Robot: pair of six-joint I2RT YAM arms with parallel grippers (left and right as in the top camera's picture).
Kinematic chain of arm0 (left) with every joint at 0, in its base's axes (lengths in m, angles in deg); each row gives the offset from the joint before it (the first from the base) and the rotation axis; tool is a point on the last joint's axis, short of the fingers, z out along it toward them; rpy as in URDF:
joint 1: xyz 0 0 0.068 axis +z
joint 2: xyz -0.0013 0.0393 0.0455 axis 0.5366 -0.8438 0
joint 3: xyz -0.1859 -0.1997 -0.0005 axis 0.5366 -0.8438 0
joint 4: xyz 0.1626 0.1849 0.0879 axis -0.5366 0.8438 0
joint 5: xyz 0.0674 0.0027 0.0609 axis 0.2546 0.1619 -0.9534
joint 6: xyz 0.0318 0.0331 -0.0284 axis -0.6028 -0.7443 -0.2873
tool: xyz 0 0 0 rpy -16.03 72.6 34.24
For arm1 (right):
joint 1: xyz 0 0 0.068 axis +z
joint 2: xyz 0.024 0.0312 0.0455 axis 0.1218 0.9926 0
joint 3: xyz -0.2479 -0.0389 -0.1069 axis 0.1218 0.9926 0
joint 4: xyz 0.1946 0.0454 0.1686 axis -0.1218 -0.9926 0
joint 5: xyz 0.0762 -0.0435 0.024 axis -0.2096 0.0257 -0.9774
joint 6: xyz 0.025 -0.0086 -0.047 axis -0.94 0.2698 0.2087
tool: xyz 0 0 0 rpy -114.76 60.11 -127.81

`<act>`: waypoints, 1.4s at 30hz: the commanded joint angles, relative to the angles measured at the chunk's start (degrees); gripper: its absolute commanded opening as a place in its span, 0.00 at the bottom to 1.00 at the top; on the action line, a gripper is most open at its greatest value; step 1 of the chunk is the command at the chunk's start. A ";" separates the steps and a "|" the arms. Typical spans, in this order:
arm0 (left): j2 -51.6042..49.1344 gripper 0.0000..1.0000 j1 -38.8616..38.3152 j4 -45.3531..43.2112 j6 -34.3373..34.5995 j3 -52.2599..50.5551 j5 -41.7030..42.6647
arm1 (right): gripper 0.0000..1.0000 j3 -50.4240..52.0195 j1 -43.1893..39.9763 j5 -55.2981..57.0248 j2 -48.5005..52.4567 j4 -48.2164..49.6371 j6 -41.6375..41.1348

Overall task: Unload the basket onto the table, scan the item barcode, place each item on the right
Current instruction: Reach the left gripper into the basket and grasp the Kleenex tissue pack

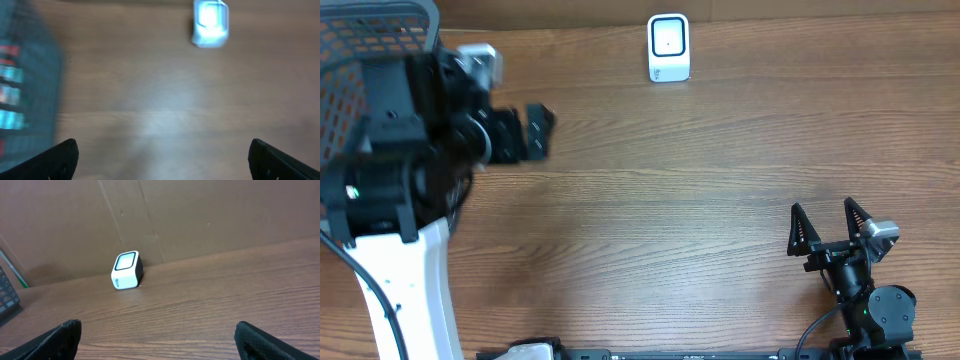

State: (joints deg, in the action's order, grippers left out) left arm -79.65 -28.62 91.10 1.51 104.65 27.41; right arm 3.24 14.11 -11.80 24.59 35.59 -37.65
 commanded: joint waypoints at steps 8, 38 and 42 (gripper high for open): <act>-11.37 1.00 21.11 -13.22 1.36 8.00 -7.32 | 1.00 0.59 -0.44 -0.13 -0.50 0.15 -0.04; -45.97 1.00 37.05 -15.30 -13.44 7.96 7.43 | 1.00 0.59 -0.44 -0.13 -0.50 0.15 -0.02; -48.15 1.00 36.96 -15.06 -13.42 7.89 7.34 | 1.00 0.59 -0.44 -0.13 -0.50 0.15 -0.04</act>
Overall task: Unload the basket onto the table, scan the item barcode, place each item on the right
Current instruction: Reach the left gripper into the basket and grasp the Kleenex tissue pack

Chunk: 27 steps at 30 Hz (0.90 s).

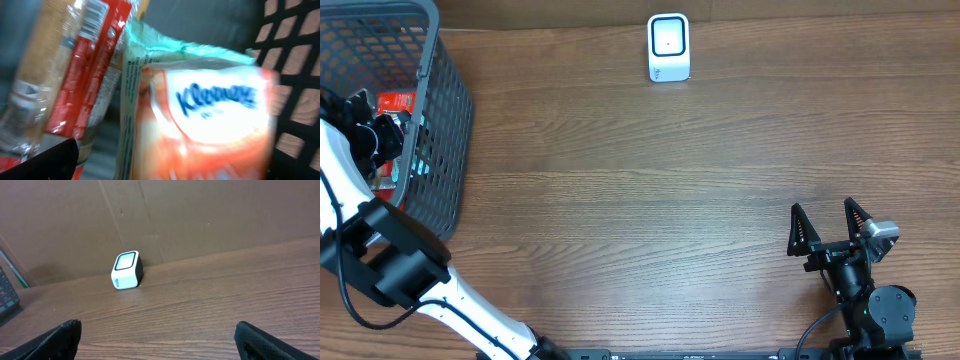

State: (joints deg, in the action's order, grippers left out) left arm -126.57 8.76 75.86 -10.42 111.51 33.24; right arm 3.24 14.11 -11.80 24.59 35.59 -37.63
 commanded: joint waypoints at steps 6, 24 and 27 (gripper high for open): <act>-2.69 1.00 -1.09 -0.44 -1.92 0.92 1.46 | 1.00 0.59 -0.44 -0.13 -0.50 0.15 -0.07; -5.44 0.95 -4.11 -2.01 -0.15 -0.81 -8.11 | 1.00 0.59 -0.44 -0.13 -0.50 0.15 -0.07; -5.44 0.94 -4.13 -4.20 -0.15 -3.54 -8.02 | 1.00 0.59 -0.44 -0.13 -0.50 0.15 -0.04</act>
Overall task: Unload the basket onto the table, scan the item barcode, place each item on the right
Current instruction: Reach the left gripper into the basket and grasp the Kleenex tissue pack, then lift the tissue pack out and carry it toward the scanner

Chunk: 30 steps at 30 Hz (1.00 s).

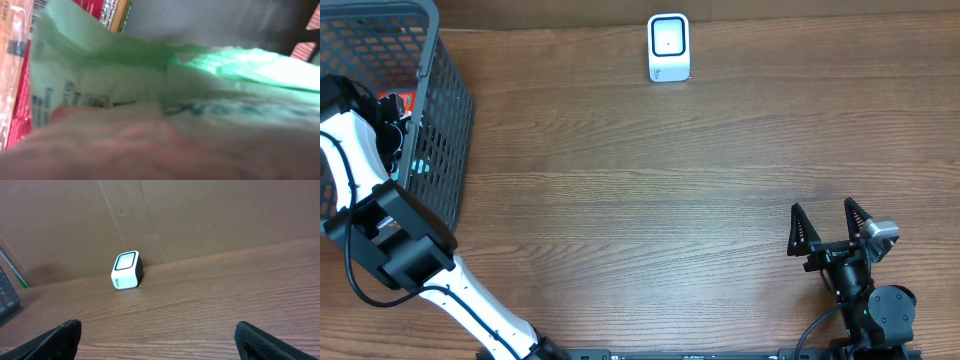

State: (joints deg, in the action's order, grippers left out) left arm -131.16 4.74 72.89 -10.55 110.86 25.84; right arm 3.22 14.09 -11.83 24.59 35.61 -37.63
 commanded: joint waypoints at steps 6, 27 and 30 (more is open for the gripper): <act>-0.50 0.57 -0.11 -2.05 -0.04 -2.21 -0.63 | 1.00 0.61 -0.42 -0.11 -0.50 0.13 -0.04; 4.63 0.40 -0.11 12.66 9.01 31.28 -0.59 | 1.00 0.61 -0.42 -0.11 -0.50 0.13 -0.04; 8.37 0.40 -0.17 14.19 12.74 35.45 0.94 | 1.00 0.61 -0.42 -0.11 -0.50 0.15 -0.04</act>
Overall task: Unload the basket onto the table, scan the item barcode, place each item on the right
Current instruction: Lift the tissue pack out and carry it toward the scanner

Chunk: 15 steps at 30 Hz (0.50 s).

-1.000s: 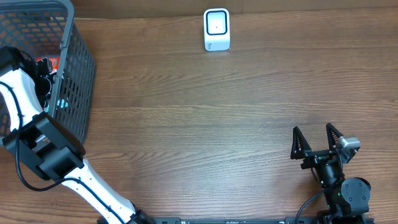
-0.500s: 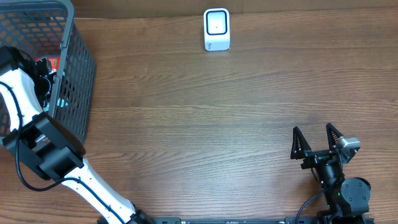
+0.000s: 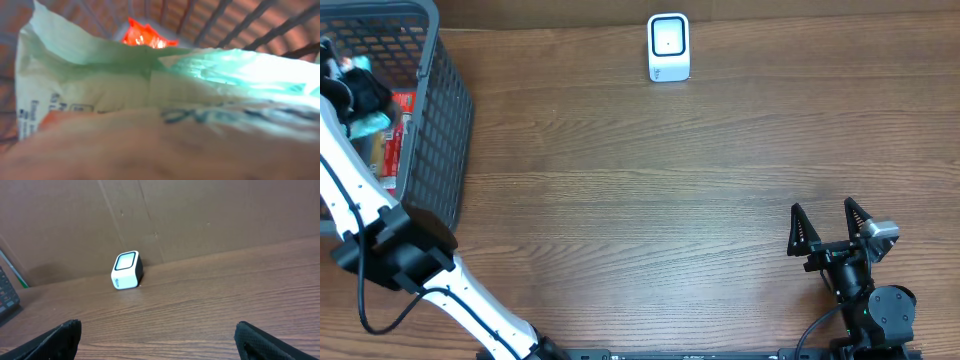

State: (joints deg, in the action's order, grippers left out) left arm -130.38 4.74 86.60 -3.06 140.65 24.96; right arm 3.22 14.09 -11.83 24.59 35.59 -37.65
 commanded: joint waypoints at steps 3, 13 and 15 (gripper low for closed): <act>11.93 0.39 -0.52 0.92 8.31 6.29 4.96 | 1.00 0.61 -0.42 -0.11 -0.50 0.15 -0.04; 23.54 0.40 -10.75 8.85 16.79 6.29 2.71 | 1.00 0.61 -0.42 -0.11 -0.50 0.15 -0.02; 23.96 0.42 -13.99 11.47 17.94 6.29 0.83 | 1.00 0.61 -0.42 -0.11 -0.50 0.17 -0.04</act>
State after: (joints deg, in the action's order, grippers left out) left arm -107.80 -5.08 96.15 10.82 145.87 27.50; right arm 3.24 14.09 -11.80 24.59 35.61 -37.65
